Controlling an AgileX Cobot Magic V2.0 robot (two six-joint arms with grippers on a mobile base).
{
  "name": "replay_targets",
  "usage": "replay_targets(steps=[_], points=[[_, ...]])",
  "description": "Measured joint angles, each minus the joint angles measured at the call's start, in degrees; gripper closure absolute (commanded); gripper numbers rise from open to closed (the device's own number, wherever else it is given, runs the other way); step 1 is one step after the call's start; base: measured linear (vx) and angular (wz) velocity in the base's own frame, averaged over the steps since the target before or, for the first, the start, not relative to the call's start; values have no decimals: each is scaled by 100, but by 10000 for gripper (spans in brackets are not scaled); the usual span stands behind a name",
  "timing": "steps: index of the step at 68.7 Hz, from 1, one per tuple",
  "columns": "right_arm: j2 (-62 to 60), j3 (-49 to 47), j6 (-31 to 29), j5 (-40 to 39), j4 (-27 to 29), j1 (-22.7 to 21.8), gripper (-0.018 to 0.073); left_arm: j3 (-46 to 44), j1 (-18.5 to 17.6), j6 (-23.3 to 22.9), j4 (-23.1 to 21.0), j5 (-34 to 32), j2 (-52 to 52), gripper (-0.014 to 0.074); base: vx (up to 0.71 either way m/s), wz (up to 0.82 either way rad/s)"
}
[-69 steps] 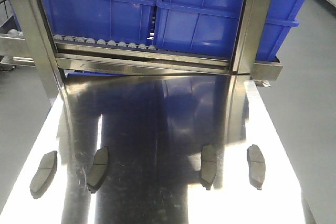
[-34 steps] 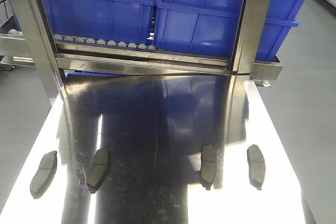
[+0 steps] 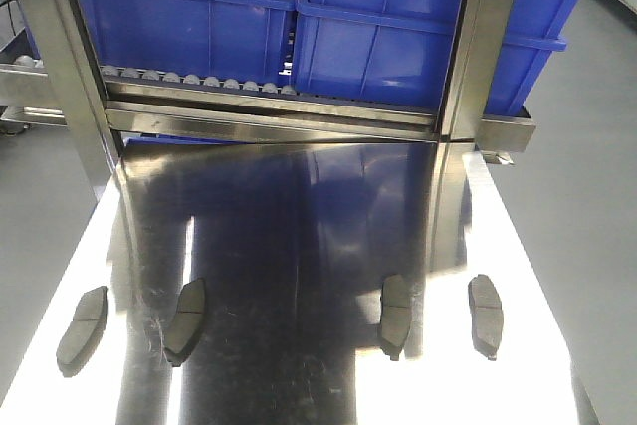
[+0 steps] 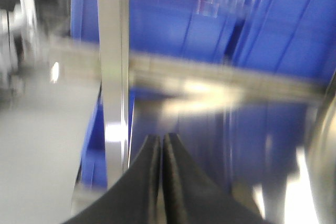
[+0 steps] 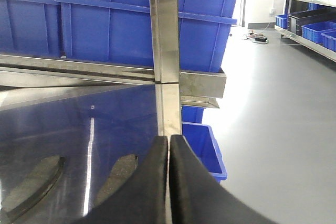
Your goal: Move and align brake pads A on conveyor
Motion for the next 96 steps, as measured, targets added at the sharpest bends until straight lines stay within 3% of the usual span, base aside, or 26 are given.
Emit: replay_targets(steps=[18, 43, 54, 74, 96], points=[[0, 0, 0, 0, 0, 0, 571, -626, 0, 0, -8, 1735, 1591, 602, 0, 0], [0, 0, 0, 0, 0, 0, 571, -657, 0, 0, -18, 2214, 2171, 584, 0, 0], [0, 0, 0, 0, 0, 0, 571, -698, 0, 69, -18, 2370, 2314, 465, 0, 0], [0, 0, 0, 6, 0, 0, 571, -779, 0, 249, -18, 2401, 2692, 127, 0, 0], [0, 0, 0, 6, 0, 0, 571, -1569, -13, 326, -166, 2391, 3861, 130, 0, 0]])
